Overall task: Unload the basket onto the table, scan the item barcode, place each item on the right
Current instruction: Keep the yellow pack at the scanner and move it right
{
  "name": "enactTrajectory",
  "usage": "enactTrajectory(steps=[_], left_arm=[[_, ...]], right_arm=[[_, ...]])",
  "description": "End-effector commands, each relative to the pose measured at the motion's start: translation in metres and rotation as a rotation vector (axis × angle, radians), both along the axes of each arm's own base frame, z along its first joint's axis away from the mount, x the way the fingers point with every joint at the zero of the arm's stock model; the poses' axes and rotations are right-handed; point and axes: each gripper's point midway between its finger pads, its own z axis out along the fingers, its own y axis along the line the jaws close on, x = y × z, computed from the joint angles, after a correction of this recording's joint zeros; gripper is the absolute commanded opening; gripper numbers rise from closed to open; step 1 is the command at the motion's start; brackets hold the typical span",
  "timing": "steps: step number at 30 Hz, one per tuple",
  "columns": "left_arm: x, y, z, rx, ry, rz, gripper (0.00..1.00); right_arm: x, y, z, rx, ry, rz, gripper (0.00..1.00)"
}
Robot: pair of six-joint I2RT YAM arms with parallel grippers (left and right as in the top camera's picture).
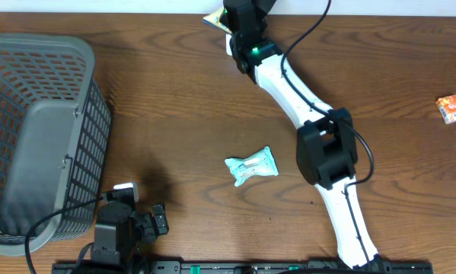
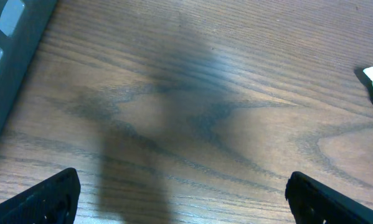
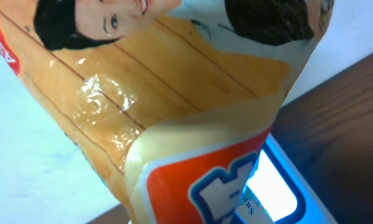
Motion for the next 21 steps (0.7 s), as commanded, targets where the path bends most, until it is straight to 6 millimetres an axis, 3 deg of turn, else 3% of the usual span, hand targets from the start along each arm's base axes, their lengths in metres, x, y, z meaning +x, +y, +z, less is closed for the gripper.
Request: enactTrajectory(steps=[1, 9, 12, 17, 21], left_arm=[[0.0, 0.001, 0.002, 0.011, -0.005, -0.002, 0.98], [0.0, 0.001, 0.002, 0.011, -0.005, -0.002, 0.98], [0.0, 0.002, 0.002, 0.011, -0.005, -0.001, 0.98], [0.0, 0.001, 0.002, 0.011, -0.005, -0.002, 0.98], [0.0, 0.001, 0.002, 0.011, -0.005, -0.002, 0.98]], right_arm=[[0.007, -0.02, 0.005, -0.066, -0.029, -0.056, 0.01], [0.011, -0.039, 0.011, -0.131, -0.026, -0.07, 0.01], [0.002, -0.064, 0.019, -0.216, 0.036, -0.112, 0.01], [-0.032, -0.137, 0.023, -0.357, 0.253, -0.214, 0.01], [-0.064, -0.231, 0.02, -0.462, 0.446, -0.362, 0.01]])
